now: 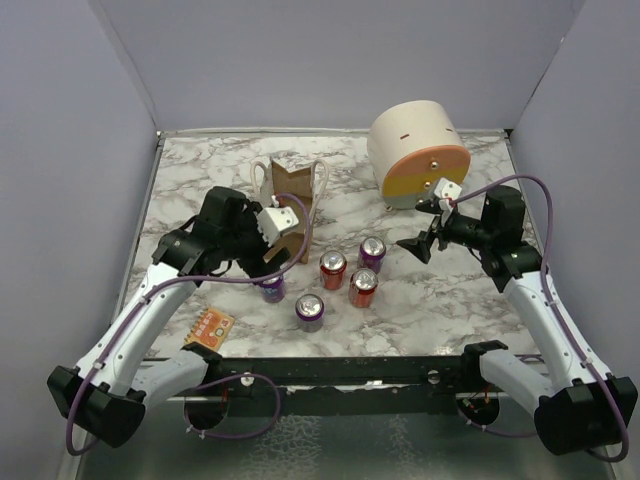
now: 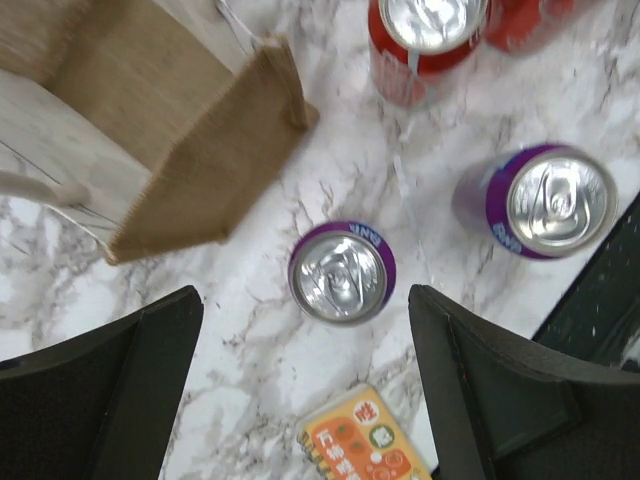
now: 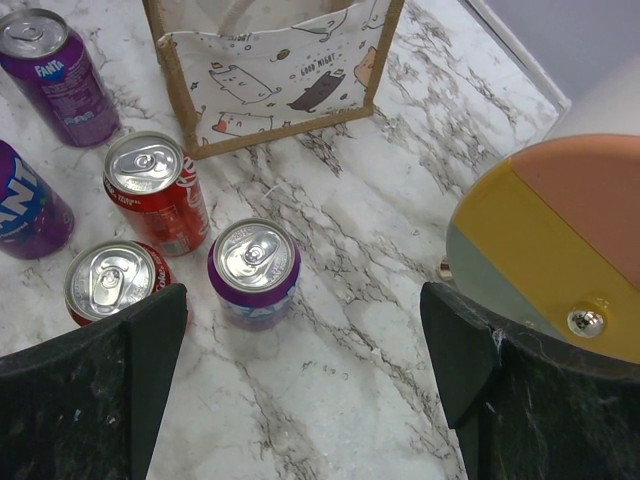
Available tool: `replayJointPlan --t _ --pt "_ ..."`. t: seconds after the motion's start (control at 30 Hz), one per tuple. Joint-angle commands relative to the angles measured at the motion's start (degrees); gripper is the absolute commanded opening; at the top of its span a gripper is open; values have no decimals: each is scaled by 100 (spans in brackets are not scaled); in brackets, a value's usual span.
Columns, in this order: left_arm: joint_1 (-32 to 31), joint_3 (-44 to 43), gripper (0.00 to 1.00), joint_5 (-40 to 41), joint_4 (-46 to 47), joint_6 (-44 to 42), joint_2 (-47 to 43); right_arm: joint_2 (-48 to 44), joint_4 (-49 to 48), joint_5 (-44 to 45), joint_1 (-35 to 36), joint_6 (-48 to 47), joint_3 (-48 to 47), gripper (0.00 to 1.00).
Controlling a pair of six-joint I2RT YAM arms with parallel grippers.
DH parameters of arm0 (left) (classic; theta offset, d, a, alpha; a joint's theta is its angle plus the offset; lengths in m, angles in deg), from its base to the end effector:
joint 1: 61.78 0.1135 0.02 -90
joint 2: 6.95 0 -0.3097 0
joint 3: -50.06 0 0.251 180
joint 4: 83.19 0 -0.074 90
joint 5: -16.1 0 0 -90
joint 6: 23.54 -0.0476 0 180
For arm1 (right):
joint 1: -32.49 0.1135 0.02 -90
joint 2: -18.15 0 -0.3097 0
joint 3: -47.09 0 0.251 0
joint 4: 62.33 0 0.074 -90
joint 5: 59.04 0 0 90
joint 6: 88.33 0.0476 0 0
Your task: Place the beverage into the canvas bag
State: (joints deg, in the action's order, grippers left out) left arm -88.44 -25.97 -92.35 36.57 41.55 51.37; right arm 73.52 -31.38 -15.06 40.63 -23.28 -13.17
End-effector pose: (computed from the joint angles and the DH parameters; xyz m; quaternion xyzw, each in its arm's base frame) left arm 0.1579 -0.0961 0.3729 0.4512 0.7855 -0.1528 0.3950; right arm 0.1835 0.0608 0.3427 -0.4208 0.6896 0.2568 0.5306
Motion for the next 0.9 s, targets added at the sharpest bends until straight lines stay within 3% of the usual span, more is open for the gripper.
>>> replayJointPlan --t 0.0,0.17,0.4,0.77,0.87 --pt "-15 234 89 254 -1200 -795 249 -144 1 -110 -32 -19 24 100" --pt "-15 521 98 377 -997 -857 646 -136 -3 -79 -34 -37 36 100" --pt "-15 617 98 -61 -493 -827 1307 -119 -12 -40 -32 -66 48 100" --pt "-16 765 76 -327 117 -584 1547 -103 10 -36 -32 -87 47 100" --pt "-20 745 65 -313 108 -578 1450 -105 8 -21 -32 -92 48 100"
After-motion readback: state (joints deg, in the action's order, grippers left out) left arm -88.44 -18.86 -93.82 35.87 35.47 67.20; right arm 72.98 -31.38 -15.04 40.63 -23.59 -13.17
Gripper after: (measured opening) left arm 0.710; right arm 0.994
